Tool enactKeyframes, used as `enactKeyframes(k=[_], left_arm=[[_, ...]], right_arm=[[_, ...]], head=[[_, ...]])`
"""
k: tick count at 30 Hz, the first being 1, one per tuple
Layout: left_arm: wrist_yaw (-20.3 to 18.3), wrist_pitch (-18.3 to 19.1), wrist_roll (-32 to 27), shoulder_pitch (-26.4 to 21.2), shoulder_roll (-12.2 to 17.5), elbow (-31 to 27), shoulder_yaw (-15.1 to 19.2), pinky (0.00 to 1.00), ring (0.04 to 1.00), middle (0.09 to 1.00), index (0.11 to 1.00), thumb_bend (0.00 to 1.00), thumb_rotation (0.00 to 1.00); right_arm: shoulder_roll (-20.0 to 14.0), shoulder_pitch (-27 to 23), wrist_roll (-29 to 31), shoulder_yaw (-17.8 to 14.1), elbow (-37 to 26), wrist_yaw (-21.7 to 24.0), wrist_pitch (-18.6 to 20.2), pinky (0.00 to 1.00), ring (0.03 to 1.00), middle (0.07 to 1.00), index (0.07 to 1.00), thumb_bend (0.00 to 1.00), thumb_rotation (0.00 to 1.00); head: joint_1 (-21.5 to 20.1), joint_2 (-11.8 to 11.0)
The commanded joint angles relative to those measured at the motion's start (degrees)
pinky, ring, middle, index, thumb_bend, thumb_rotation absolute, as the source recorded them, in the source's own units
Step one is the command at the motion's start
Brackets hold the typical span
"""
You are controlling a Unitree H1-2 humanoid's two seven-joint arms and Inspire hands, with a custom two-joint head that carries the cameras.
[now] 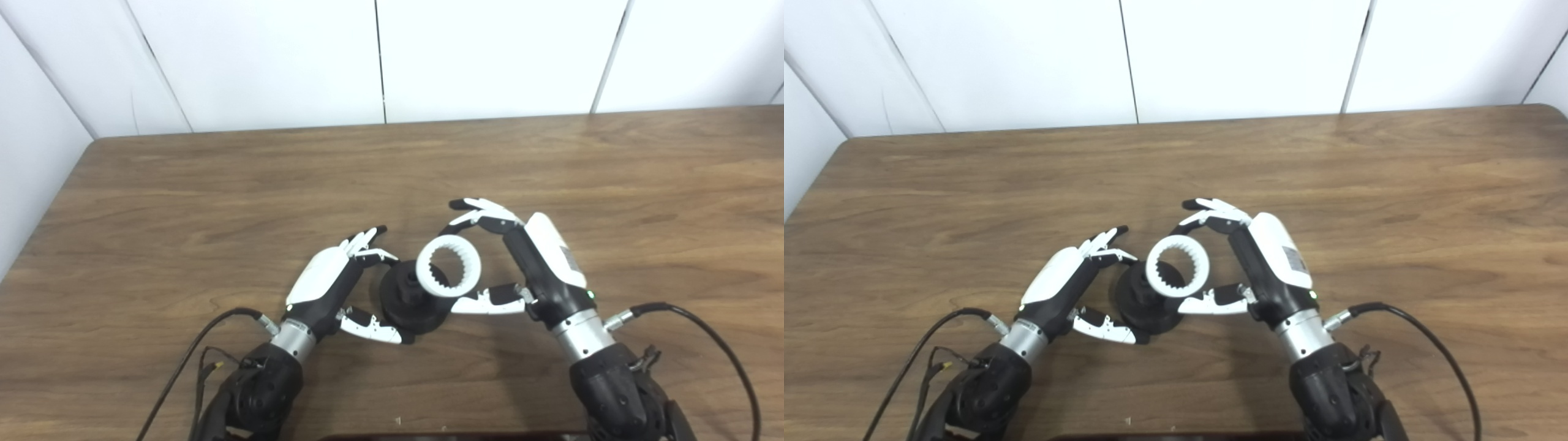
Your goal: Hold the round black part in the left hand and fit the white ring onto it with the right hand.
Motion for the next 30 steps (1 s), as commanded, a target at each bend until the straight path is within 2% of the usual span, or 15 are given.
enactKeyframes(k=[1, 12, 30], left_arm=[[0.27, -0.49, 0.8, -1.52, -0.39, 0.01, -0.73, 1.0, 1.0, 1.0, 0.634, 0.99, 0.3], [-0.12, -0.15, 0.93, -1.26, -0.51, -0.52, -0.87, 1.0, 1.0, 1.0, 0.636, 1.0, 0.3], [-0.42, 0.6, 1.3, -1.19, -0.7, -1.28, -1.05, 1.0, 1.0, 1.0, 0.634, 1.0, 0.29]], right_arm=[[0.86, -1.61, -0.14, 0.11, -1.52, -0.32, -2.65, 0.95, 0.882, 0.831, 0.485, 0.52, 0.15], [2.68, -3.69, -2.02, 1.35, 1.35, -0.3, -2.01, 0.94, 0.869, 0.82, 0.485, 0.52, 0.15], [3.0, -4.72, -2.66, 1.27, 5.27, -0.7, -2.43, 0.94, 0.867, 0.813, 0.485, 0.52, 0.15]], head=[[0.24, 0.02], [-0.09, 0.16], [0.8, 0.75]])
